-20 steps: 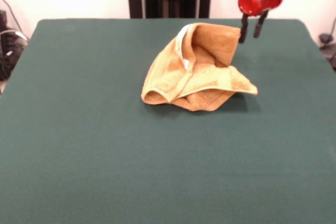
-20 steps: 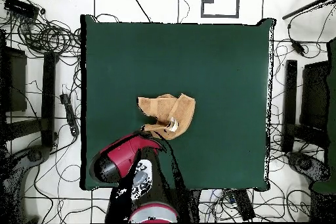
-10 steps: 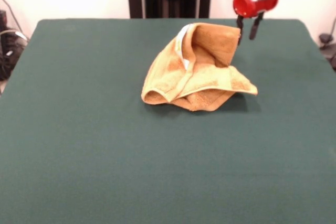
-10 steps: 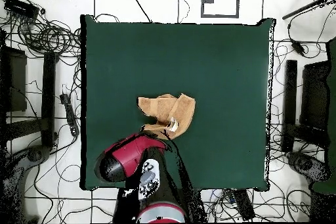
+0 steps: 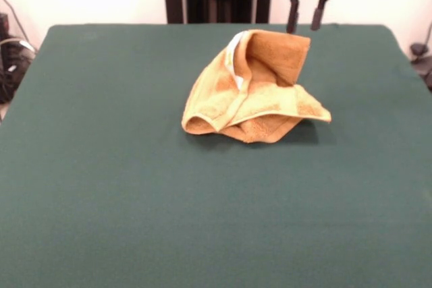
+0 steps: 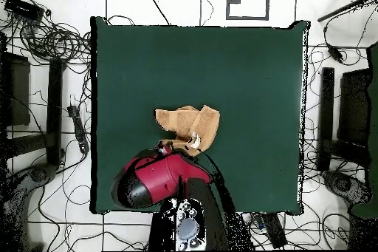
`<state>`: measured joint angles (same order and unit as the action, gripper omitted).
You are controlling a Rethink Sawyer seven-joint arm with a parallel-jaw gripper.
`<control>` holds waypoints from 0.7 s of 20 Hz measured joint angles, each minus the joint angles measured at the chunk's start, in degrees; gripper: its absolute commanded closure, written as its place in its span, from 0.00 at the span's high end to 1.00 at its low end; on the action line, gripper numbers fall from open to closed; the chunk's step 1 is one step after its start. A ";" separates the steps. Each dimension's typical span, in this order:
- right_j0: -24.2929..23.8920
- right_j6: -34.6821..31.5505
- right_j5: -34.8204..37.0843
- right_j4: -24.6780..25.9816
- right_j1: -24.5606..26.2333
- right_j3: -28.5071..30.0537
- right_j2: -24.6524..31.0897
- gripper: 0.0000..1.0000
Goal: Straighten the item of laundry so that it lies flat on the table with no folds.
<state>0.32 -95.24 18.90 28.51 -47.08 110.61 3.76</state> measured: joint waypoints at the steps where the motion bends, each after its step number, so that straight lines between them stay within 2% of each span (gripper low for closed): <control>1: 0.00 0.00 0.23 -0.06 -0.44 0.00 0.02 1.00; 8: 0.01 0.00 1.76 -0.62 -3.62 0.13 1.20 1.00; 14: -0.10 0.00 2.05 -0.61 -4.03 0.16 1.74 1.00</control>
<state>0.22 -95.24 20.95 27.90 -51.11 110.77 5.50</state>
